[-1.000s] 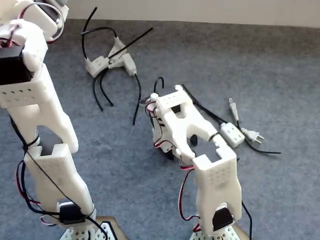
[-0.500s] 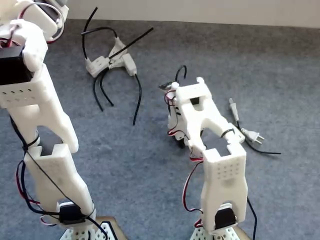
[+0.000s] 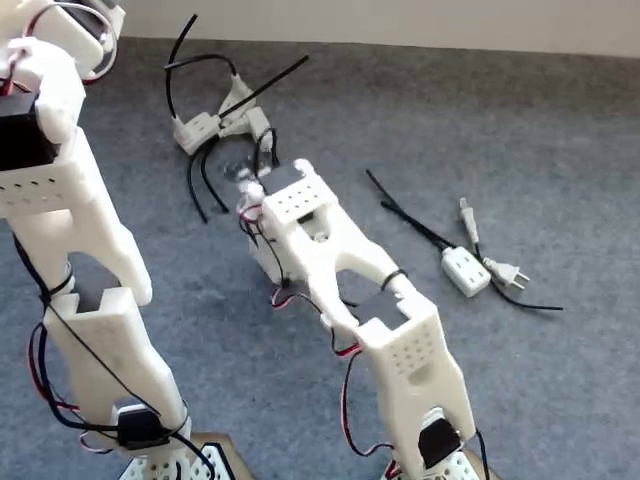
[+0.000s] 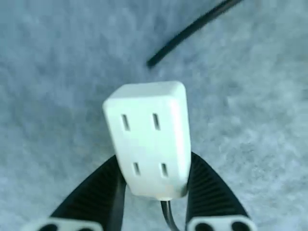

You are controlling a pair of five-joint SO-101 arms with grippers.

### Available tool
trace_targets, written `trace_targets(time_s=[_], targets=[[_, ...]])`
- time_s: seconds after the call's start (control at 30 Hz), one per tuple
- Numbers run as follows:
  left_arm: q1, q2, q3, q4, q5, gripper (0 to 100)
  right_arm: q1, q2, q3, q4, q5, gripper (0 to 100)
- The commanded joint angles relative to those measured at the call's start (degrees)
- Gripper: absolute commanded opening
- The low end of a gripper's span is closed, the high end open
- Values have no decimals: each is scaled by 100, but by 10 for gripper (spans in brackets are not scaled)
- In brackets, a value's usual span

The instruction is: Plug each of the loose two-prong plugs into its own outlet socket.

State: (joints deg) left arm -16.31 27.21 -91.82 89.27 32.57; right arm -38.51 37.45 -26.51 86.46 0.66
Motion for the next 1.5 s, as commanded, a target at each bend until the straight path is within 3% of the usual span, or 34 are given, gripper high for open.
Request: trace_targets(time_s=[0.0,0.17,0.43,0.63,0.73,0.93,1.47], targets=[[-22,-31,-66,-114,26,418,180,180,-971,31,-1415,84],[-22,-31,-84,-114,26,418,558,980,-1314,365,-3727,84],[-22,-40,-101,-114,26,418,84,1692,-2352,611,-5996,84],[180,-40,-75,-105,35,418,-40,2097,-3503,505,-7235,87],[347,-40,-57,-88,18,418,-312,2325,-3662,505,-7508,164],[347,-31,-57,-79,26,418,-435,2431,-3688,514,-7156,350],[356,-31,-57,-70,26,418,207,-435,-3697,1095,-2549,351]])
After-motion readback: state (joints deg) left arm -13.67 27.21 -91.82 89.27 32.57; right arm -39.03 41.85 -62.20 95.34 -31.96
